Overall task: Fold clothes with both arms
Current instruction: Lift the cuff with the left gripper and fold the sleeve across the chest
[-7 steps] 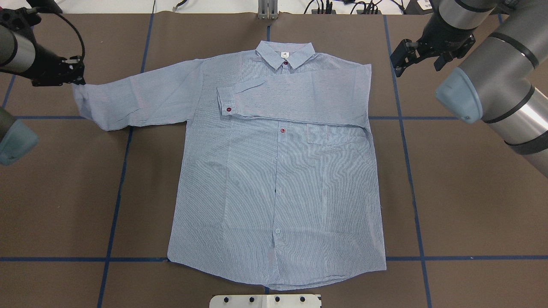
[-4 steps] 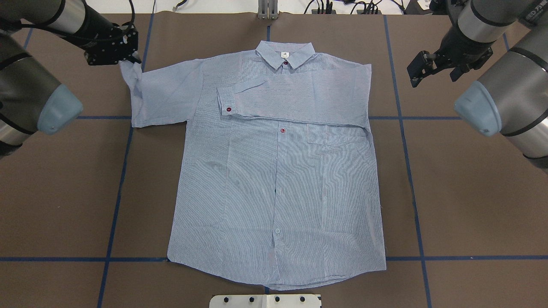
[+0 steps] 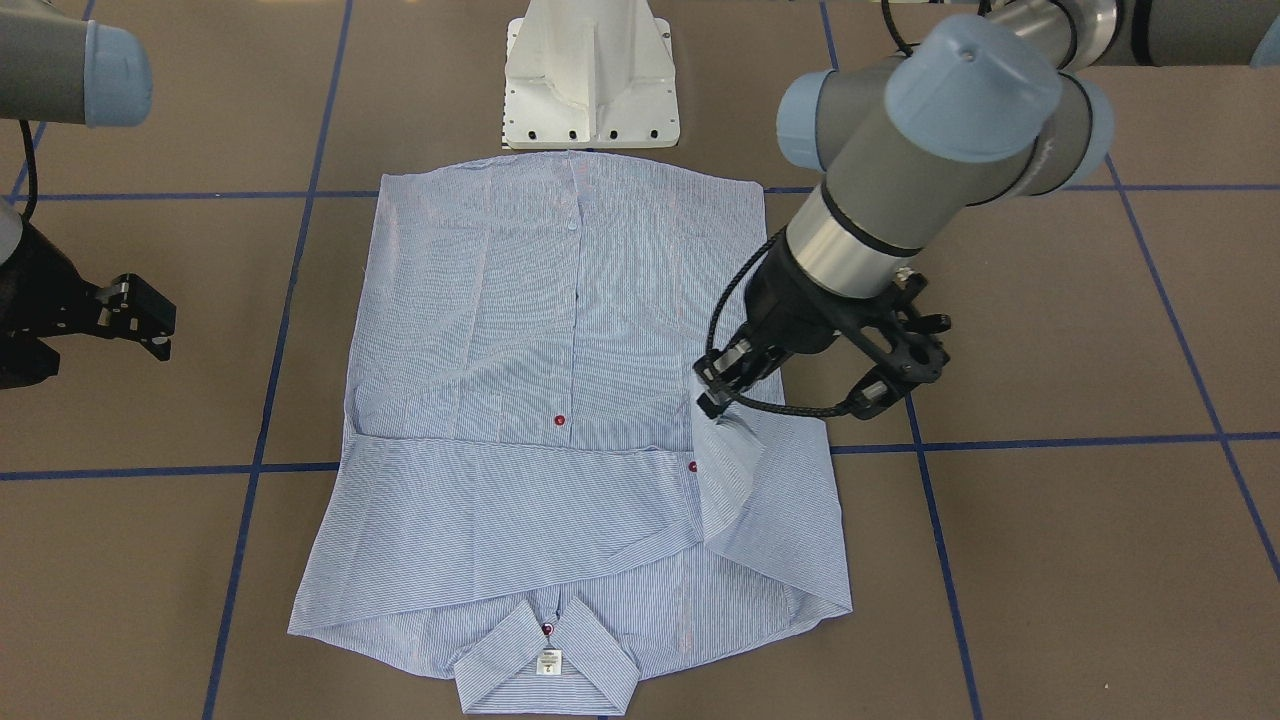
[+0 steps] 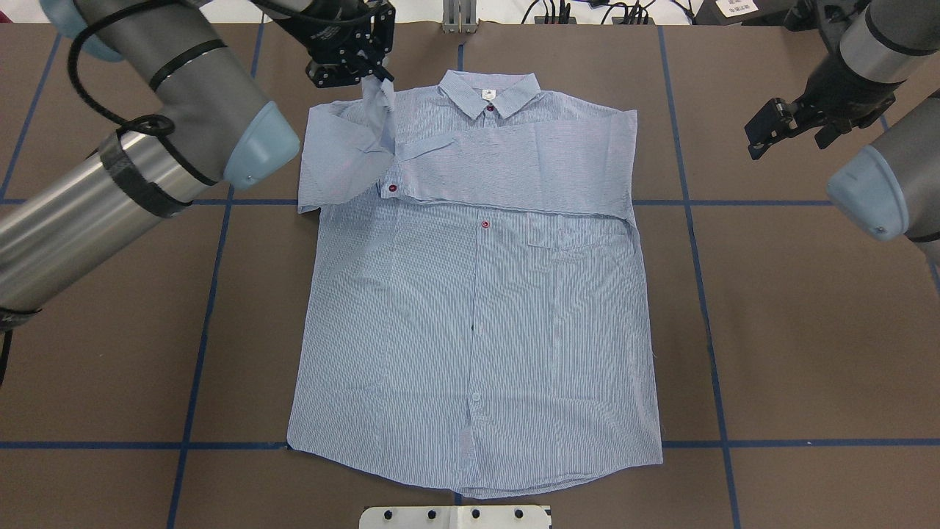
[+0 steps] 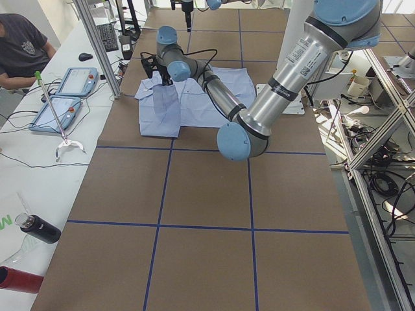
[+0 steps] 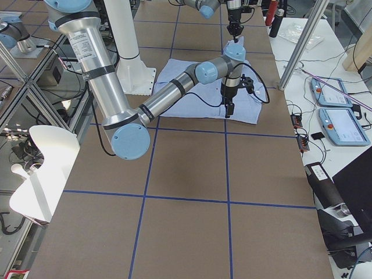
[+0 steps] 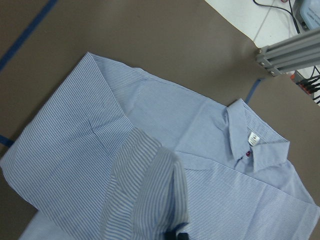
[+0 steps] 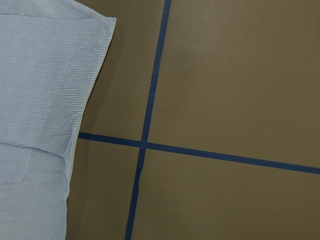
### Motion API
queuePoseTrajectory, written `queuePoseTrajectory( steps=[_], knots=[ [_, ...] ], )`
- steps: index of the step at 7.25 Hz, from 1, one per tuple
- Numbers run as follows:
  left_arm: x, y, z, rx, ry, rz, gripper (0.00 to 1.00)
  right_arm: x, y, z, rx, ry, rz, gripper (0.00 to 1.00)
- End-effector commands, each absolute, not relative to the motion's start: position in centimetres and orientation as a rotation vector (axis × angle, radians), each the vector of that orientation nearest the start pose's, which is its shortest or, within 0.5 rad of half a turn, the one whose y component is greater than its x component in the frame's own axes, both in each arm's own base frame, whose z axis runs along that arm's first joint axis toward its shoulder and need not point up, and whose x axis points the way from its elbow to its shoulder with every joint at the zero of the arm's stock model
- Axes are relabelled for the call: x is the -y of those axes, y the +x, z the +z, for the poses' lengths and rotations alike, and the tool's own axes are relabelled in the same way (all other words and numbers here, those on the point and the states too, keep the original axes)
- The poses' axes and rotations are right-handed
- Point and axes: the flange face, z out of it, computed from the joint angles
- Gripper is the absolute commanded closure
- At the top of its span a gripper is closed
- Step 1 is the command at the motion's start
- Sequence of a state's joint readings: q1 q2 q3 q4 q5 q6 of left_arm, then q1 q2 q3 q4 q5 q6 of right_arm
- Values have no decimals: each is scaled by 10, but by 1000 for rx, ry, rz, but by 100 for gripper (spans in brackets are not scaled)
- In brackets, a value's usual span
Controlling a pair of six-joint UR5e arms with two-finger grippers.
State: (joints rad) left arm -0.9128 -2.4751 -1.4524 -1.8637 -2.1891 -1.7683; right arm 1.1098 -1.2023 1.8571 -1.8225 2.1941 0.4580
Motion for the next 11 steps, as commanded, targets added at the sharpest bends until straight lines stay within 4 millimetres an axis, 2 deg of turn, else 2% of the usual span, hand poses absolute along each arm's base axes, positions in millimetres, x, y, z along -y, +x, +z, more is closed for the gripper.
queuePoseTrajectory(
  steps=[1, 3, 4, 5, 6, 7, 8, 9, 10, 11],
  knots=[
    [629, 396, 60, -1253, -195, -692, 100, 560, -186, 361, 730, 68, -122, 0],
    [595, 443, 57, -1288, -261, -656, 100, 560, -186, 361, 730, 68, -122, 0],
    [577, 478, 69, -1292, -246, -647, 100, 560, -186, 362, 729, 67, -121, 0],
    [573, 514, 84, -1349, -183, -675, 100, 559, -186, 368, 725, 57, -119, 0],
    [572, 522, 87, -1366, -195, -675, 100, 558, -186, 365, 728, 62, -121, 0],
    [566, 527, 81, -1371, -199, -666, 100, 558, -185, 366, 728, 60, -119, 0],
    [547, 554, 90, -1352, -198, -621, 100, 558, -185, 368, 728, 56, -118, 0],
    [537, 578, 97, -1333, -120, -552, 100, 558, -186, 364, 732, 62, -122, 0],
    [513, 598, 75, -1357, -115, -499, 85, 553, -189, 358, 787, 39, -134, 0],
    [475, 619, 58, -1426, -92, -386, 1, 552, -190, 356, 806, 29, -137, 0]
  ],
)
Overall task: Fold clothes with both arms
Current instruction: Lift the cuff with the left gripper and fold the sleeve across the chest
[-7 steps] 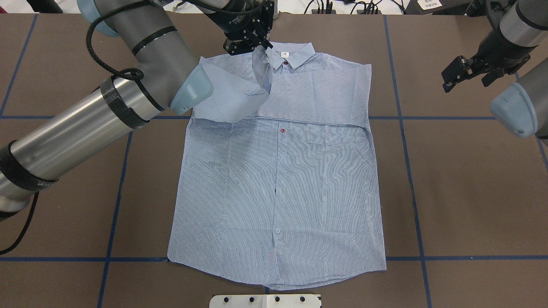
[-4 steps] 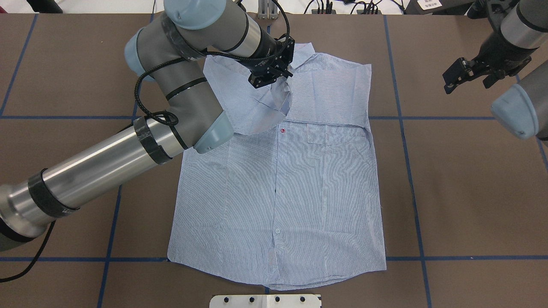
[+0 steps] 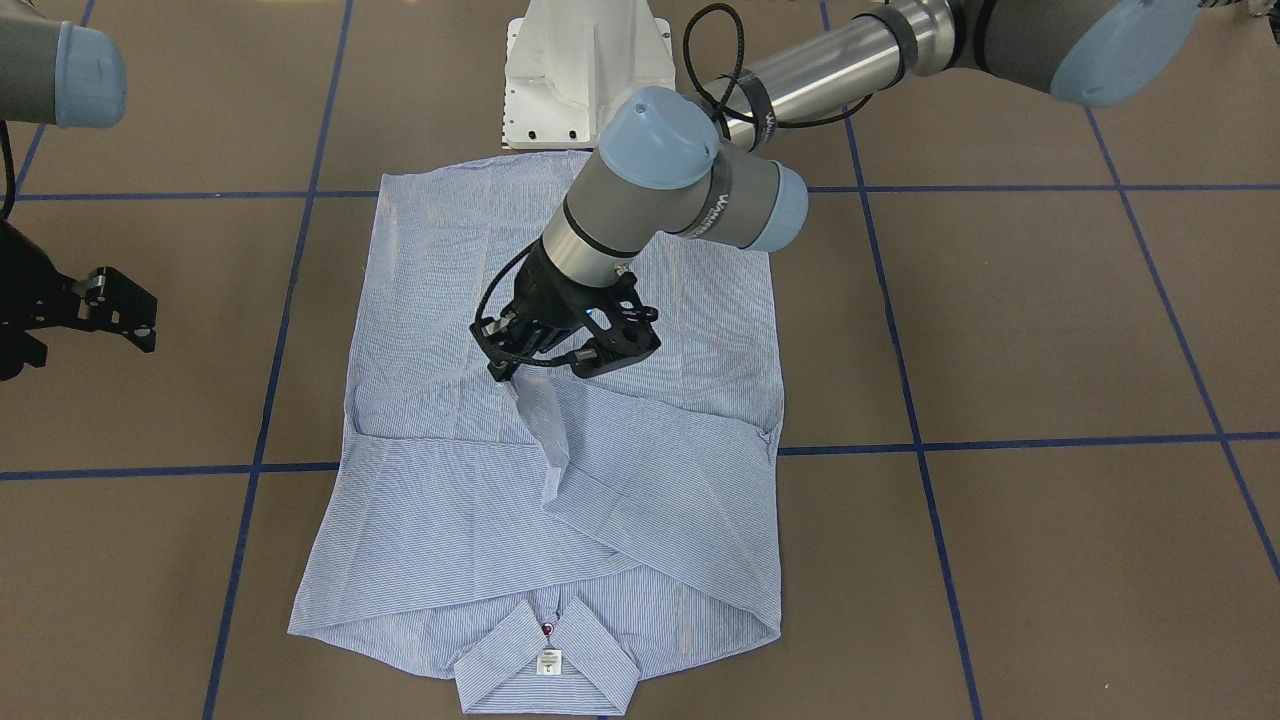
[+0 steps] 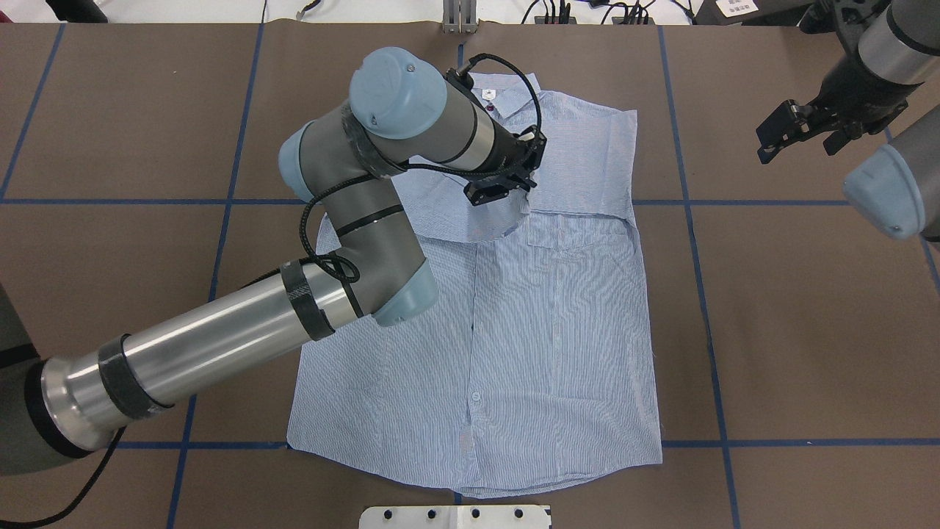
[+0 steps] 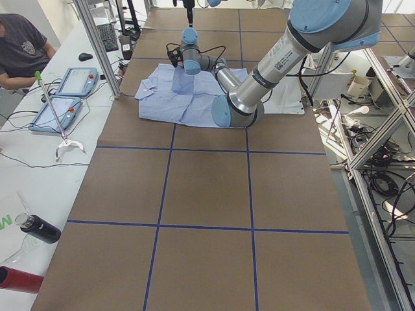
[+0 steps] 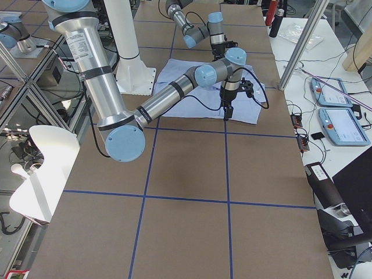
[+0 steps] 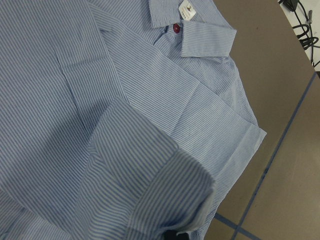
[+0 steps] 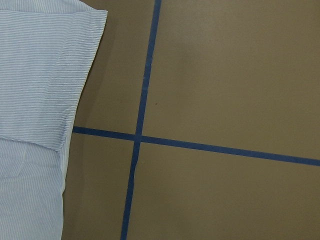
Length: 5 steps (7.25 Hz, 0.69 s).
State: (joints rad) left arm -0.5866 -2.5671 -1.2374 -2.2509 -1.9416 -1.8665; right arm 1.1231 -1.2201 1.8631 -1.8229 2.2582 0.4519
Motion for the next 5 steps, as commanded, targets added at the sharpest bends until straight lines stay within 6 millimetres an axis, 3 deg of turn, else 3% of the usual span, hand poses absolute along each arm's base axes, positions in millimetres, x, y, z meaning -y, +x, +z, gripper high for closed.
queuePoseTrajectory(
  steps=[1, 2, 4, 5],
  knots=[
    [448, 634, 50, -1507, -18, -368, 0, 553, -192, 359, 798, 25, -135, 0],
    [436, 641, 49, -1526, 24, -359, 0, 554, -192, 358, 800, 27, -137, 0],
    [431, 627, 77, -1482, 29, -362, 0, 551, -190, 353, 809, 34, -136, 0],
    [428, 616, 77, -1440, 27, -371, 0, 540, -186, 348, 820, 42, -133, 0]
  ],
)
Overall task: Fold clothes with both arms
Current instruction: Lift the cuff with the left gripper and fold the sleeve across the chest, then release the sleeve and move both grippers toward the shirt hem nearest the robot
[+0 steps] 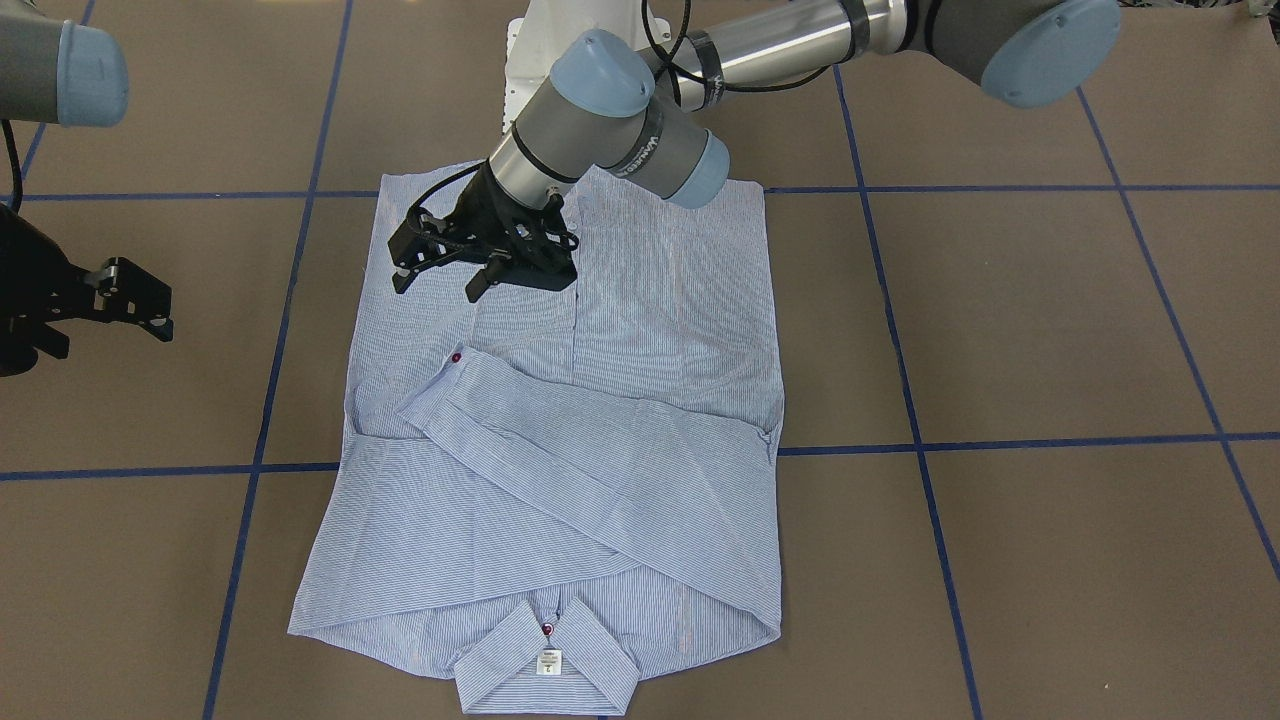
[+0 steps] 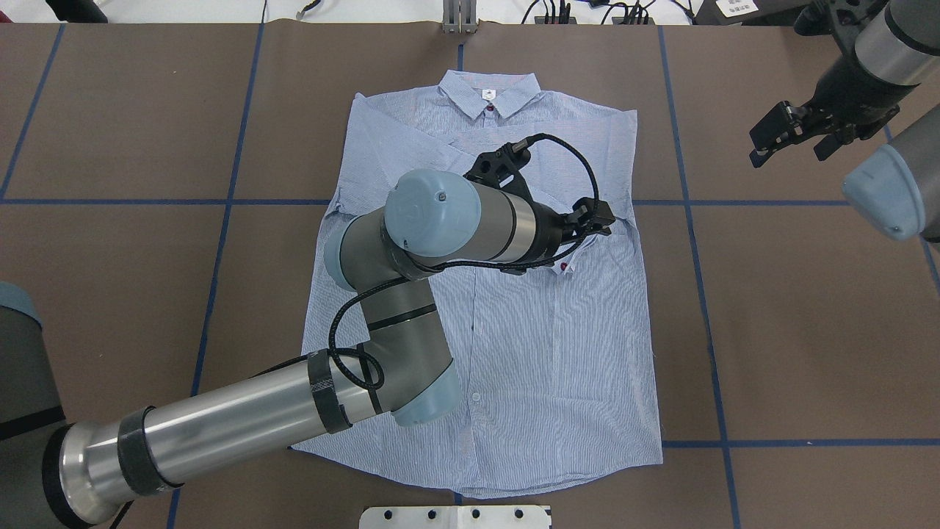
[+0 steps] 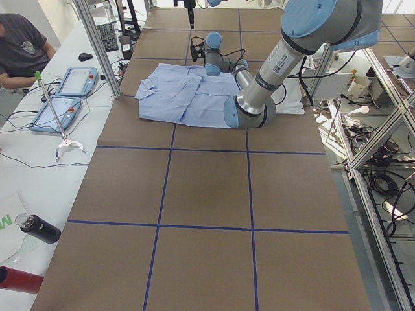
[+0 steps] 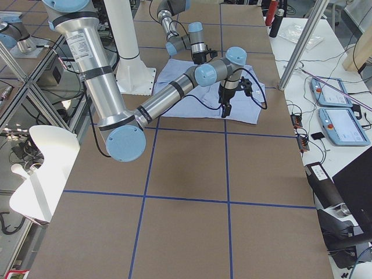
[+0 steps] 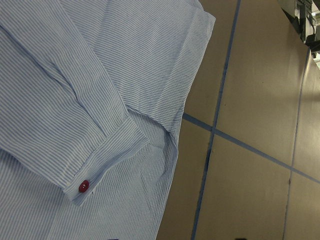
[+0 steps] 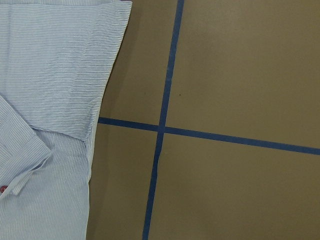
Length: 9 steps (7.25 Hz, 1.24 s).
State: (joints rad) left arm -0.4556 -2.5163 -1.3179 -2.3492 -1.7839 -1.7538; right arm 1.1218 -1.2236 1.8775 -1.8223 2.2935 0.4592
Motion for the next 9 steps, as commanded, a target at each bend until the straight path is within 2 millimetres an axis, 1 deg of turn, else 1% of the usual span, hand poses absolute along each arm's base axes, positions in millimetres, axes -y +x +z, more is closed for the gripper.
queuePoseTrajectory(
  steps=[1, 2, 3, 4, 5, 6, 7, 8, 9],
  knots=[
    [430, 591, 83, -1399, 33, -392, 0, 529, -182, 340, 832, 50, -113, 0],
    [436, 564, 72, -1316, 88, -358, 1, 503, -192, 339, 844, 36, -107, 0],
    [441, 525, 94, -1268, 145, -334, 1, 466, -210, 339, 875, 16, -89, 0],
    [434, 488, 141, -1231, 182, -311, 1, 439, -234, 350, 924, 4, -49, 0],
    [434, 448, 161, -1190, 201, -320, 1, 398, -272, 378, 935, 15, -3, 0],
    [415, 421, 169, -1155, 181, -320, 1, 362, -299, 402, 934, 6, 50, 0],
    [407, 407, 173, -1146, 196, -297, 1, 333, -333, 406, 925, -73, 103, 0],
    [403, 391, 169, -1128, 192, -315, 1, 300, -367, 405, 903, -87, 124, 0],
    [398, 387, 169, -1111, 185, -317, 1, 272, -395, 405, 882, -88, 161, 1]
  ],
)
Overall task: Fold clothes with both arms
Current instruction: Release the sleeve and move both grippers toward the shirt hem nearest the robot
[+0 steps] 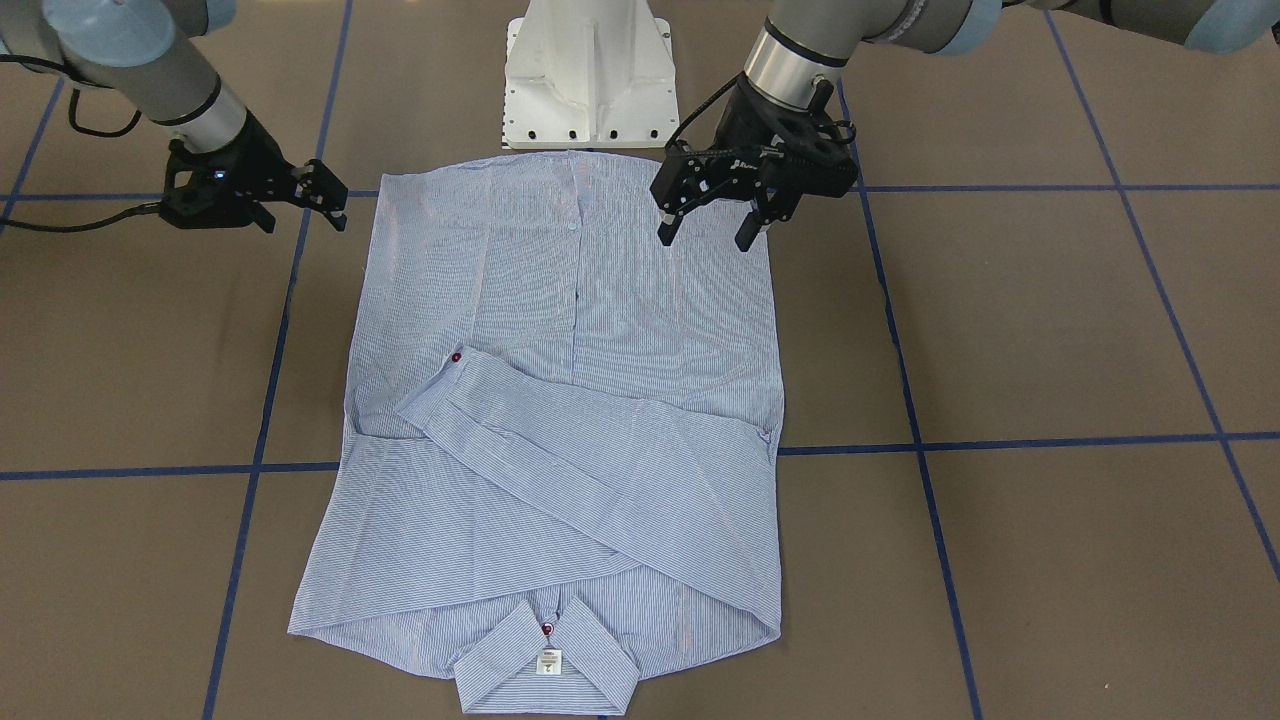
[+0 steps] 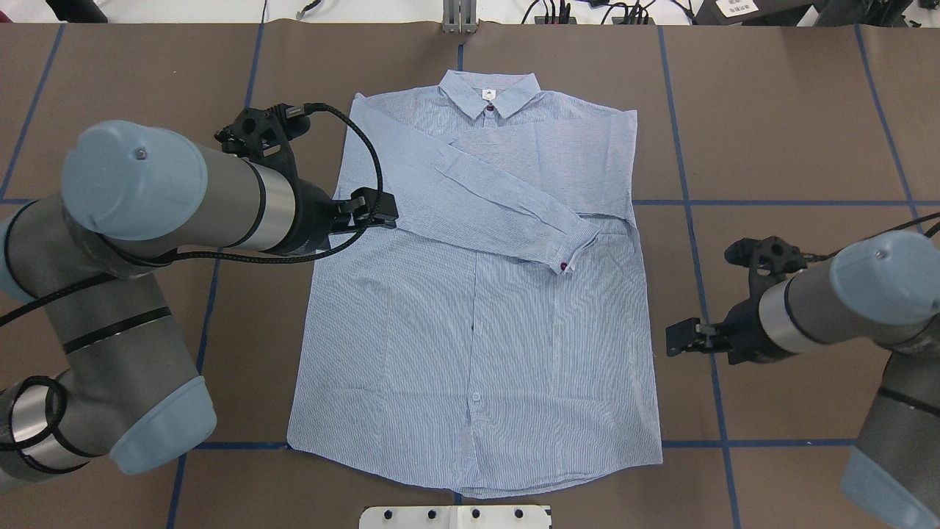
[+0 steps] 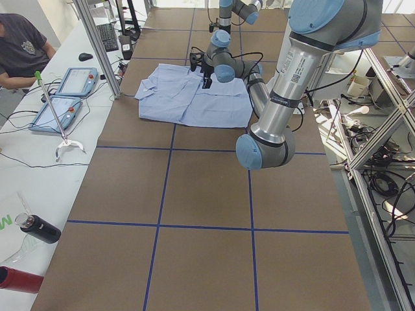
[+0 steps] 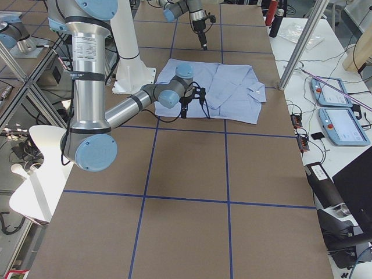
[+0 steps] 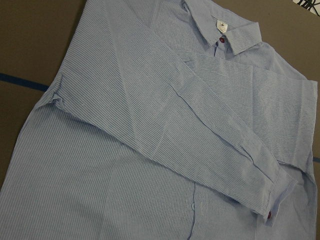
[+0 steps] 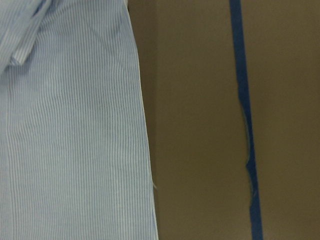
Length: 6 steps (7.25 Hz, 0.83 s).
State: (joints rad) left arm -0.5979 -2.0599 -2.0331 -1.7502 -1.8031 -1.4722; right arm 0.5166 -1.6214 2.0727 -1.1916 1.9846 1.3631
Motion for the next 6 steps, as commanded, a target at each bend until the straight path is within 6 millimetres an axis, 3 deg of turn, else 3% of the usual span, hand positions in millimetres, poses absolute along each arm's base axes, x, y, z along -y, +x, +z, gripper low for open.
queuePoseTrajectory(
  steps=[1, 4, 6],
  knots=[
    [398, 387, 170, -1109, 185, -318, 1, 260, -406, 402, 883, -91, 144, 1],
    [397, 391, 171, -1106, 183, -313, 1, 228, -429, 411, 862, -120, 63, 0],
    [397, 391, 171, -1104, 183, -314, 1, 219, -434, 412, 858, -126, 39, 0]
  ],
)
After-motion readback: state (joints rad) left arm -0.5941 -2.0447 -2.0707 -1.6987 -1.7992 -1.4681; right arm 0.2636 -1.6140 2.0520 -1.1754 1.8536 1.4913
